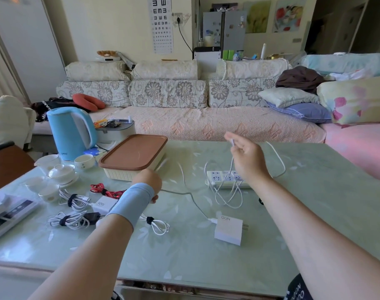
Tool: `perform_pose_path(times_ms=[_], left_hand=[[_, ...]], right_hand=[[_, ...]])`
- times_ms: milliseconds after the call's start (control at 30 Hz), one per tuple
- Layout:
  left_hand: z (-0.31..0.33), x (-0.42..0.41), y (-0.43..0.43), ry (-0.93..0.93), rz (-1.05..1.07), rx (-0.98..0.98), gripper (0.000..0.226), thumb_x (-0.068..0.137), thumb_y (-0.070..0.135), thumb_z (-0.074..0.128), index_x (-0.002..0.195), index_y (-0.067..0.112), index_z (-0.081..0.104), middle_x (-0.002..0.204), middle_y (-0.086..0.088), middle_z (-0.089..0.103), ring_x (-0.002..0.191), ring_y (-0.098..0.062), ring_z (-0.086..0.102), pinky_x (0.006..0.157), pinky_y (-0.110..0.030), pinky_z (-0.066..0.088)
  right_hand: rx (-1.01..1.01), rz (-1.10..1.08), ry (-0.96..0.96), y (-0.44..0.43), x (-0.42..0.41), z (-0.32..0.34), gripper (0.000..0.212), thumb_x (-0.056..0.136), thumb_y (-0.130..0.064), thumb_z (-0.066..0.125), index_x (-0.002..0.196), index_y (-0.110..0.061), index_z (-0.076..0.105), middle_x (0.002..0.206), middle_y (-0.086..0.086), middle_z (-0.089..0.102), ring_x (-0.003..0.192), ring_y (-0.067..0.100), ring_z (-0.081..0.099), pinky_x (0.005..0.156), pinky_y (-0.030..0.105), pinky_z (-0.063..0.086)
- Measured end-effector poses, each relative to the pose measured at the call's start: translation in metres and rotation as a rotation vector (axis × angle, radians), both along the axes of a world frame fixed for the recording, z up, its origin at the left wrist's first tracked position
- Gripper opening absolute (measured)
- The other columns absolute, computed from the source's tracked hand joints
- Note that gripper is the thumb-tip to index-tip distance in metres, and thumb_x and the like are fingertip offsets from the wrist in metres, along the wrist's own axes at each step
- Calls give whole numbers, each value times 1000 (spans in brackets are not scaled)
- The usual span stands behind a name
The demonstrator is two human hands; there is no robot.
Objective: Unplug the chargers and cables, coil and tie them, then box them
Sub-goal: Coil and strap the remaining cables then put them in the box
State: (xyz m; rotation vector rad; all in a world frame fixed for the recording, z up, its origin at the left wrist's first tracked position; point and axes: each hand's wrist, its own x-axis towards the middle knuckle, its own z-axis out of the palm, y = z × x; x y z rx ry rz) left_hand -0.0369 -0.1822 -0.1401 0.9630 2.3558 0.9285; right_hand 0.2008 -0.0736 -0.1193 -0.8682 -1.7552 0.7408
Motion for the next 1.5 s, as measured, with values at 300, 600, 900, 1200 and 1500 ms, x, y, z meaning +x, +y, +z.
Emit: perform_pose_path(times_ms=[300,600,900,1200,1500], left_hand=[[-8,16,-1,637,-492,-128,74,79,-4,44,142,35,40,150,4,34,139,-23,25,113,-44,30],[-48,50,20,409,-544,31,31,85,2,45,104,22,57,113,-1,62,96,-20,58,84,-27,47],[-40,61,34,391,-598,-347,29,80,33,50,92,18,73,99,-1,70,93,-23,64,79,-30,51],[-42,36,21,273,-616,-227,16,77,27,63,81,41,70,86,19,69,87,-11,65,83,-25,53],[-6,20,0,34,-383,494,24,95,17,53,72,21,60,55,6,58,57,-14,53,67,-28,46]], right_hand=[[-324,311,-321,-16,-21,-9,54,90,1,43,137,-25,47,95,-1,76,95,16,70,93,30,50],[-158,-48,-684,12,3,-26,42,86,-1,44,110,-26,68,123,0,63,109,19,57,92,26,45],[-26,143,-969,0,-26,-46,50,75,-14,66,115,-36,46,126,-2,38,95,21,52,71,32,43],[326,41,-1028,4,-39,-48,16,80,-46,74,86,-31,76,141,-4,48,132,20,33,103,35,25],[521,-27,-400,-8,-56,-20,42,79,-47,63,50,-21,48,73,-2,53,77,22,50,71,32,38]])
